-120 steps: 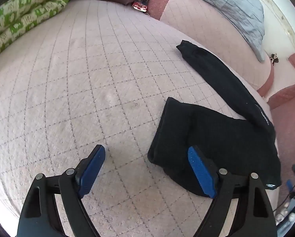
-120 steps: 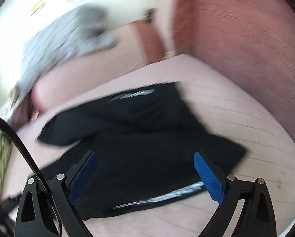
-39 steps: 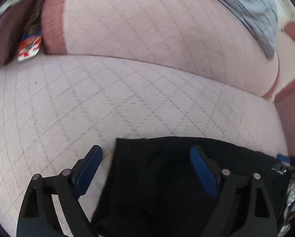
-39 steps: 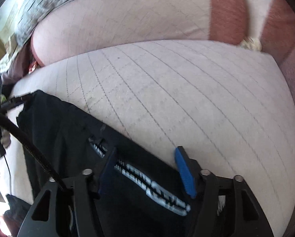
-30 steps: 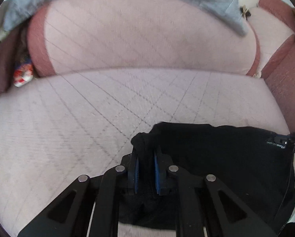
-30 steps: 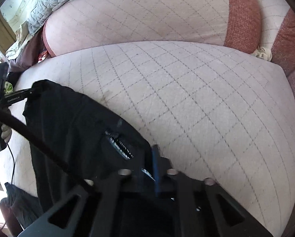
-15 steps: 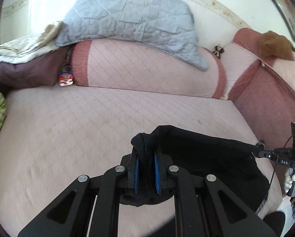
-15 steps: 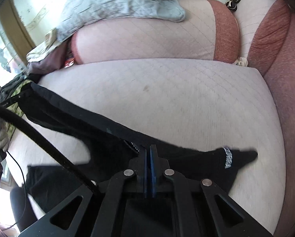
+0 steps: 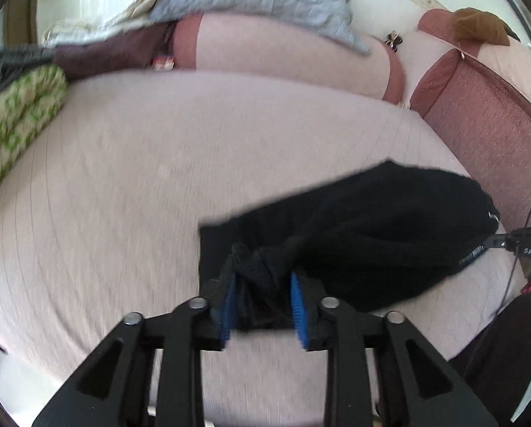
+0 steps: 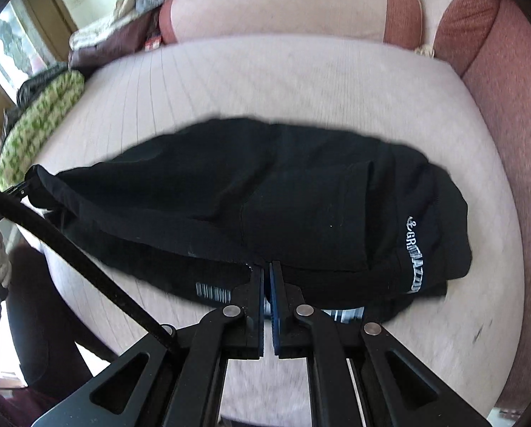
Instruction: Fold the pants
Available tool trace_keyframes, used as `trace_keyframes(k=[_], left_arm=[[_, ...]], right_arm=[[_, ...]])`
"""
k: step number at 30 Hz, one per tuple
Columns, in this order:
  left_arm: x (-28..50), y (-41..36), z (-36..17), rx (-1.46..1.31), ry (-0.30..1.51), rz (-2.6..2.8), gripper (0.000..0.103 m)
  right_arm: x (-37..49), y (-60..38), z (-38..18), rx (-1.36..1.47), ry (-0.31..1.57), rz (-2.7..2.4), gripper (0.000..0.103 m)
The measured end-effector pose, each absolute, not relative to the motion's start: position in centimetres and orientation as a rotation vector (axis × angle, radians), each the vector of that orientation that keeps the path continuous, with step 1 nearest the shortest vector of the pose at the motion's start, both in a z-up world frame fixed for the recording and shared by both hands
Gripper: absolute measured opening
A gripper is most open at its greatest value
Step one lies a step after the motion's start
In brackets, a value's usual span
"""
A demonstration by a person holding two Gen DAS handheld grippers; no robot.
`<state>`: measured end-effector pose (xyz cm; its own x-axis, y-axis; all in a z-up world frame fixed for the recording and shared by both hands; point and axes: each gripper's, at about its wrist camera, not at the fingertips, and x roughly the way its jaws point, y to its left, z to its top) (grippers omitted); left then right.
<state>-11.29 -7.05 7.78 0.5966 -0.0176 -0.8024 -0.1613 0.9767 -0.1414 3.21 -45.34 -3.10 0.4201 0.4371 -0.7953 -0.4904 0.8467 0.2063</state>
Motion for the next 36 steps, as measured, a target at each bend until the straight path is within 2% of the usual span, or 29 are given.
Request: trace_keyframes(k=[2,6,9,11,15,20,24,26,28,31,32,33,34,36], left_arm=[[-13.0,-6.9,8.0,-0.235,0.928,0.104,0.046],[-15.6,-6.0,9.4,-0.264,0.901,0.131,0.058],[-17.0,-4.6,10.4,-0.315,0.865,0.172,0.063],[-17.3,-3.2,10.6,-0.38,0.848,0.188,0.063],[-16.1,-0.4,10.2,-0.511,0.787,0.262,0.064],[-13.7,2.4,10.0,-0.584,0.694,0.359,0.064],[-13.9,3.8,8.9,-0.563,0.65,0.45,0.064],[-14.1,4.8,8.2,-0.633,0.66,0.438,0.063],[-14.4,5.5,8.0,-0.661,0.635,0.434,0.063],[-14.7,5.6,7.7,-0.684,0.628,0.417,0.063],[-14.7,5.6,7.6,-0.688,0.626,0.413,0.064],[-14.6,5.6,7.5,-0.696,0.623,0.406,0.064],[-14.5,5.7,7.5,-0.71,0.62,0.396,0.064],[-14.5,6.1,7.4,-0.743,0.608,0.379,0.063]], right_arm=[[2.4,-45.2,-4.4,-0.094,1.0,0.571,0.007],[0.9,-45.2,-5.4,-0.152,1.016,0.529,0.012],[-0.9,-45.1,-4.4,-0.222,0.96,0.517,0.025],[-1.9,-44.3,-2.9,-0.236,0.913,0.541,0.031],[-2.3,-40.5,0.5,-0.156,0.841,0.707,0.031],[-2.7,-29.2,3.6,-0.147,0.778,0.96,0.031],[-3.9,-19.8,3.7,-0.197,0.791,1.09,0.032],[-4.6,-15.4,2.8,-0.259,0.81,1.116,0.041],[-4.4,-12.2,1.7,-0.332,0.829,1.113,0.043],[-3.9,-9.9,0.0,-0.416,0.848,1.065,0.041],[-3.8,-9.9,-0.2,-0.412,0.852,1.056,0.027],[-3.6,-10.4,0.1,-0.392,0.85,1.059,0.023],[-3.5,-10.9,0.6,-0.357,0.852,1.07,0.013],[-3.6,-11.7,1.3,-0.319,0.843,1.069,0.012]])
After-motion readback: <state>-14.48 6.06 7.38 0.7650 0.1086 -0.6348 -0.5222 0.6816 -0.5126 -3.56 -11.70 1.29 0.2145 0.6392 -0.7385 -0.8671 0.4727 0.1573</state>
